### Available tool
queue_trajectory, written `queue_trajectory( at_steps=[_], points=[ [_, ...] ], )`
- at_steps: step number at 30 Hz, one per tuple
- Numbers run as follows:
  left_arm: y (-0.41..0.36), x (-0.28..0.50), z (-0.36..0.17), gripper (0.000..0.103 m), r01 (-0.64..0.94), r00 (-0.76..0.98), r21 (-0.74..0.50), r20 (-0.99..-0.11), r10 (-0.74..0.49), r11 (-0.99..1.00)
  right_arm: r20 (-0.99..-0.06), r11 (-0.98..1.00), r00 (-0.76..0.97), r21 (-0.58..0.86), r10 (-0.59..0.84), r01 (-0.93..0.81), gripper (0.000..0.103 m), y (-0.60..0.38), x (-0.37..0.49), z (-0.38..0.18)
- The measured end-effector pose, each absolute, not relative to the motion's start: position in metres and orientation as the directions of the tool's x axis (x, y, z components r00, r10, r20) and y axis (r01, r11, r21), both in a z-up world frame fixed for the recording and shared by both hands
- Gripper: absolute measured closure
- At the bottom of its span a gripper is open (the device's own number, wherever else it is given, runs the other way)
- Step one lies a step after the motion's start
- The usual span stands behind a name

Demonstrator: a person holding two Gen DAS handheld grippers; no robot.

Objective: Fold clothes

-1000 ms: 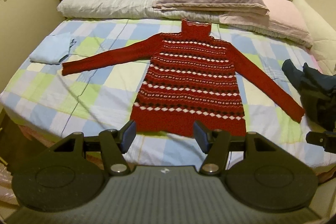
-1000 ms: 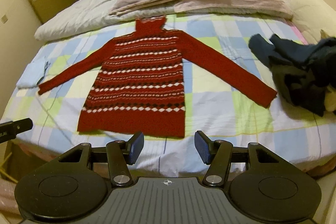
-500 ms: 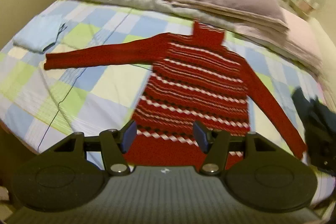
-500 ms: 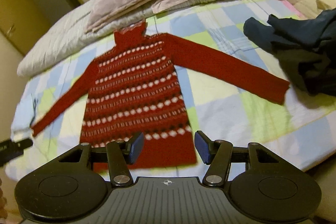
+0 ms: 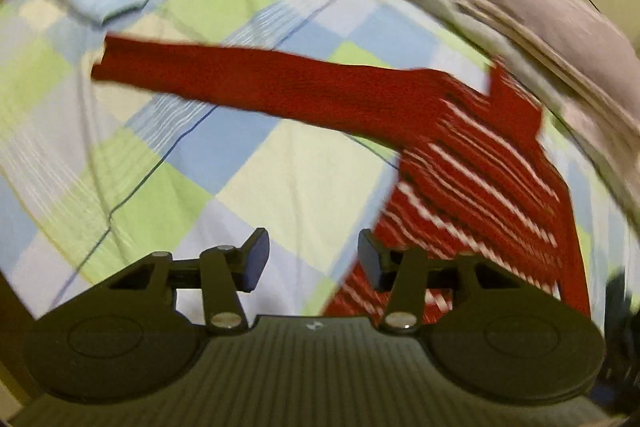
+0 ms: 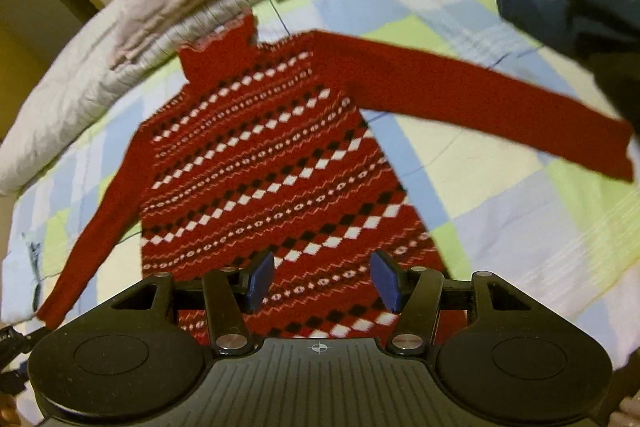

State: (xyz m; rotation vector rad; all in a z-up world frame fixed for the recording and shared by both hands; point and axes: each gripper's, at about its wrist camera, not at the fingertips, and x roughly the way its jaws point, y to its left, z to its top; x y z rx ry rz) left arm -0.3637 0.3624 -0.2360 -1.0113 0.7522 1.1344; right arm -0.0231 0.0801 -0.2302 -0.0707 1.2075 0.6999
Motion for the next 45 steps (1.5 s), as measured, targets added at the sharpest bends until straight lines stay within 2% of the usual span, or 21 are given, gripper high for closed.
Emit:
queue_trajectory(
  at_steps=[4,9,15,24,27,29,33,35,38,42,45],
  points=[
    [0.402,-0.396,-0.281,0.06,-0.936,0.3,-0.347,-0.878,0.372,-0.065,-0.893,0.825,0.186,0.276,0.41,-0.494,0.046,0.098,-0.013,-0.266],
    [0.445,-0.447,-0.322,0.061,-0.865,0.318,-0.451,-0.83,0.458,-0.218,-0.917,0.851,0.192,0.224,0.349,-0.475,0.046,0.112,-0.004,-0.306],
    [0.492,-0.513,-0.356,0.062,-0.694,0.307,-0.591,-0.76,0.574,-0.411,-0.94,0.86,0.184,0.17,0.288,-0.481,0.046,0.128,-0.011,-0.339],
    [0.519,-0.542,-0.377,0.063,-0.608,0.262,-0.629,-0.735,0.625,-0.484,-0.954,0.842,0.176,0.116,0.242,-0.527,0.046,0.151,-0.026,-0.345],
    [0.523,-0.54,-0.378,0.068,-0.604,0.258,-0.633,-0.73,0.633,-0.484,-0.955,0.84,0.18,0.109,0.238,-0.532,0.046,0.157,-0.025,-0.344],
    [0.523,-0.54,-0.378,0.079,-0.607,0.252,-0.626,-0.735,0.629,-0.489,-0.954,0.835,0.177,0.112,0.243,-0.539,0.046,0.161,-0.026,-0.344],
    [0.522,-0.543,-0.38,0.092,-0.614,0.243,-0.615,-0.744,0.623,-0.494,-0.955,0.815,0.171,0.106,0.244,-0.57,0.046,0.165,-0.031,-0.346],
    [0.521,-0.543,-0.381,0.098,-0.621,0.234,-0.609,-0.745,0.624,-0.493,-0.956,0.811,0.165,0.105,0.241,-0.575,0.046,0.164,-0.031,-0.348],
    [0.518,-0.534,-0.37,0.1,-0.645,0.214,-0.6,-0.736,0.642,-0.473,-0.957,0.814,0.158,0.113,0.243,-0.57,0.046,0.158,-0.027,-0.35],
    [0.508,-0.472,-0.314,0.101,-0.778,0.336,-0.608,-0.615,0.713,-0.157,-0.953,0.828,0.158,0.133,0.257,-0.545,0.046,0.148,-0.015,-0.351],
    [0.491,-0.4,-0.273,0.101,-0.768,0.513,-0.635,-0.523,0.681,0.091,-0.951,0.841,0.145,0.165,0.275,-0.515,0.046,0.14,-0.005,-0.349]
  ],
)
